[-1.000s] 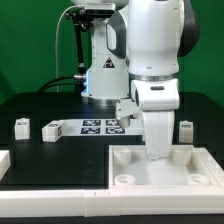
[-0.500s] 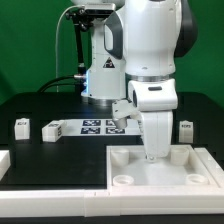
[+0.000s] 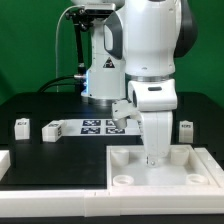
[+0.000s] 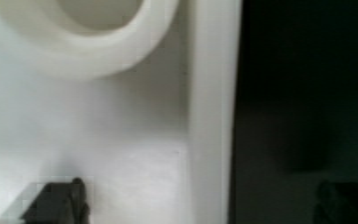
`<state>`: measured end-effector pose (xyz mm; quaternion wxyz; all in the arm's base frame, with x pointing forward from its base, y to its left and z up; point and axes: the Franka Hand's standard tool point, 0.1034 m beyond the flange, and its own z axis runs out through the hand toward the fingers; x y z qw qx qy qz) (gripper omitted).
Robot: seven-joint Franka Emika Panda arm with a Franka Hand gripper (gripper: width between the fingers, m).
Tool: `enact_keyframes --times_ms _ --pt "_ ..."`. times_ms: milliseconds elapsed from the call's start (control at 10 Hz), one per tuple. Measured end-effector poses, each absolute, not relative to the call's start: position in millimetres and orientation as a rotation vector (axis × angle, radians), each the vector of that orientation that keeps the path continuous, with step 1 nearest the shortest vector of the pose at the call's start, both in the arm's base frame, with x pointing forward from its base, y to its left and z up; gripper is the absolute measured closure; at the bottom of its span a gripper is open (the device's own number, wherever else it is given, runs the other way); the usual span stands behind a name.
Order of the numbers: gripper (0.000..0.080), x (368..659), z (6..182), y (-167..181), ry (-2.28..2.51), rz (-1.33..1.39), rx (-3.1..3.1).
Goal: Assemble one leg
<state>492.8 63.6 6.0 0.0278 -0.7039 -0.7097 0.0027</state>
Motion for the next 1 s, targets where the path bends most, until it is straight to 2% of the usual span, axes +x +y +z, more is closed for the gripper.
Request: enact_keyframes --times_ms 400,800,900,1000 --pt "0.0151 492.4 6.7 63.6 -2.185 0.008 -2.181" --pt "0.0151 464.9 44.8 71.0 -2.067 0.011 -2.337" --pt "0.0151 465.5 55.8 73.6 -2.06 0.011 -2.356" --pt "0.0151 466.3 55.7 73.6 -2.034 0.004 -2.381"
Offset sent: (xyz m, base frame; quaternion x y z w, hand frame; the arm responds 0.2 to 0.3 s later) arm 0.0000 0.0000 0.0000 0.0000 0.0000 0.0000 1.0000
